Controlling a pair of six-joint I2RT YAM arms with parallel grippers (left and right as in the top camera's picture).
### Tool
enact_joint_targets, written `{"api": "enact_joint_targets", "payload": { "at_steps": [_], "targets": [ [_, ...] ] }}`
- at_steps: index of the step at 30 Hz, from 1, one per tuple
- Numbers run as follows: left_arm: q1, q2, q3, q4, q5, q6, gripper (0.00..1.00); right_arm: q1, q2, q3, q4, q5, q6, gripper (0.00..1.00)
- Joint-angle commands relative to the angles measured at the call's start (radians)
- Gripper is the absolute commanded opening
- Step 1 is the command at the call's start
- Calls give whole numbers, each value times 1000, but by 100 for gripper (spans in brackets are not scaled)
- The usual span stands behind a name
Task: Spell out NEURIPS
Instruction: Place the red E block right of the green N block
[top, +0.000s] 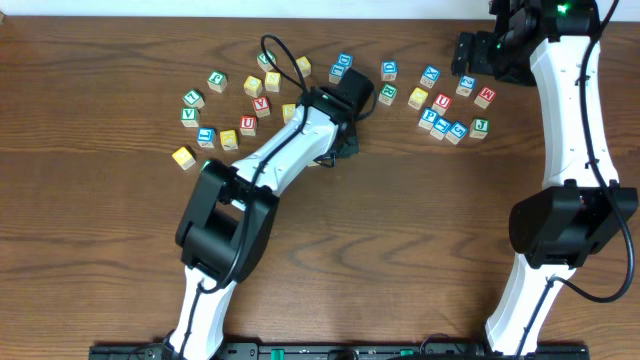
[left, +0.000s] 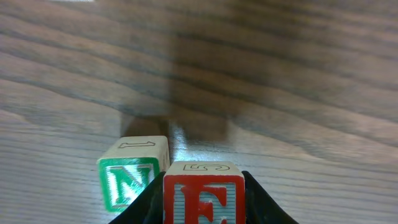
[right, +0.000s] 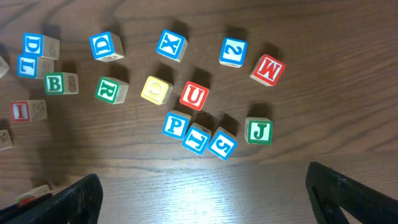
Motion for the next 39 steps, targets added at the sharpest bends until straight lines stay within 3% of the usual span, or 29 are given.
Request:
{"api": "enact_joint_targets", "payload": {
  "at_steps": [1,10,12,18,29,39],
  "targets": [
    [-7,30,-2,-3,1,-19,27,3,-1,16,-6,-6,-15,99],
    [-7,59,-2,-5,1,-19,28,7,-1,16,-12,-6,-15,99],
    [-7,60,-2,-5,1,-19,36,9,-1,16,-12,-6,-15,99],
    [-7,60,-2,-3,1,-19,43,9,-1,16,-12,-6,-15,99],
    [-6,33,22,6,1,-10,43,9,-1,16,-11,-6,-15,99],
    [-6,-118,38,7,-8,103,43,10,-1,16,-12,-7,-15,99]
  ]
}}
